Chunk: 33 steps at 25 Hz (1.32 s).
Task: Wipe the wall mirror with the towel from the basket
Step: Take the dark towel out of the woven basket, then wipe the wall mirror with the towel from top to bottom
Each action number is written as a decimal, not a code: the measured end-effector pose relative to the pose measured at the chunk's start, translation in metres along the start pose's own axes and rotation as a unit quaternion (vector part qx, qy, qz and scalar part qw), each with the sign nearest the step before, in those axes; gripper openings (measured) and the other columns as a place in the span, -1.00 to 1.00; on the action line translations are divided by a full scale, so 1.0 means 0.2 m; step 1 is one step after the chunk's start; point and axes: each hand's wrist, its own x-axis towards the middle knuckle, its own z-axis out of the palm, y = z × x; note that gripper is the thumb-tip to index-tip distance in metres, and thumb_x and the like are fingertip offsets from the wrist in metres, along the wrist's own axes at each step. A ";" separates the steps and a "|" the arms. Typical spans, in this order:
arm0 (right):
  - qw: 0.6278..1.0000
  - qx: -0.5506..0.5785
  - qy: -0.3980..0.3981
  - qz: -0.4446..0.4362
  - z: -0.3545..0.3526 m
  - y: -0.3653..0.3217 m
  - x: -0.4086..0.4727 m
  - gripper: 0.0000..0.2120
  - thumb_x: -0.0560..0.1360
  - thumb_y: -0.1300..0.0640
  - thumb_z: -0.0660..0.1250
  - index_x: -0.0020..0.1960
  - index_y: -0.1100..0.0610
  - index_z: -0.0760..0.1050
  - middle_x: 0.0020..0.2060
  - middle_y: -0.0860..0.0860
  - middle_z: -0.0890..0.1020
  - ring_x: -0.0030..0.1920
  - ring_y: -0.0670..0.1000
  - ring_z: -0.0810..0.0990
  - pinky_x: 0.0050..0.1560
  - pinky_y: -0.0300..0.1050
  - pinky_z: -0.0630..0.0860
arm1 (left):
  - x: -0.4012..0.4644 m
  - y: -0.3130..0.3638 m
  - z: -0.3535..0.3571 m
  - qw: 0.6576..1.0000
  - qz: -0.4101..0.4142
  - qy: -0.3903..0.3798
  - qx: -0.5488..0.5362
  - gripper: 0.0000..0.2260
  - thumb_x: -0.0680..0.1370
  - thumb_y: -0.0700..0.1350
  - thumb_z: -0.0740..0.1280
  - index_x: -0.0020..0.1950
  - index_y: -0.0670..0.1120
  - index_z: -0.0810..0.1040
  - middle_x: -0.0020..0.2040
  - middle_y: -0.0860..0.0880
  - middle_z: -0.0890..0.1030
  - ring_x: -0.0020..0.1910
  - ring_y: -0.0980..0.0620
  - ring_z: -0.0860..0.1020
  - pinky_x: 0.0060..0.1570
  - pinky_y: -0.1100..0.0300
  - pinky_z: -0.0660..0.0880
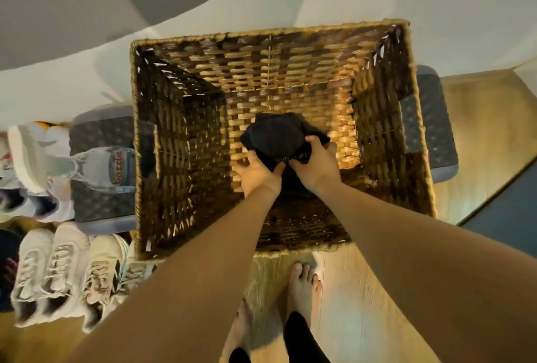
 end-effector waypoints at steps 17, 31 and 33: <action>0.977 0.013 0.078 -0.199 -1.77 -1.49 -1.02 -0.56 0.61 0.20 0.34 0.48 0.12 0.43 0.36 0.09 0.57 0.35 0.14 0.54 0.32 -0.08 0.43 | -1.40 1.03 -1.75 0.957 0.211 0.041 -0.196 -0.64 0.67 -0.04 0.32 0.43 -0.14 0.44 0.33 -0.16 0.59 0.31 -0.21 0.55 0.31 -0.04 0.48; 0.815 0.001 0.403 -0.415 -3.73 -2.32 -3.02 -0.65 0.61 0.25 0.32 0.39 0.15 0.51 0.30 0.12 0.58 0.30 0.14 0.54 0.28 -0.04 0.45 | -3.61 1.93 -3.03 0.753 0.578 0.143 -0.279 -0.67 0.67 -0.06 0.31 0.37 -0.19 0.42 0.22 -0.14 0.59 0.24 -0.15 0.56 0.17 0.06 0.47; 0.792 -0.004 0.443 -0.421 -3.91 -2.26 -3.17 -0.68 0.59 0.27 0.31 0.34 0.14 0.53 0.26 0.13 0.58 0.26 0.14 0.55 0.22 -0.08 0.45 | -3.81 2.03 -3.01 0.727 0.605 0.145 -0.290 -0.71 0.66 -0.05 0.32 0.32 -0.16 0.43 0.14 -0.10 0.58 0.21 -0.14 0.57 0.23 0.01 0.50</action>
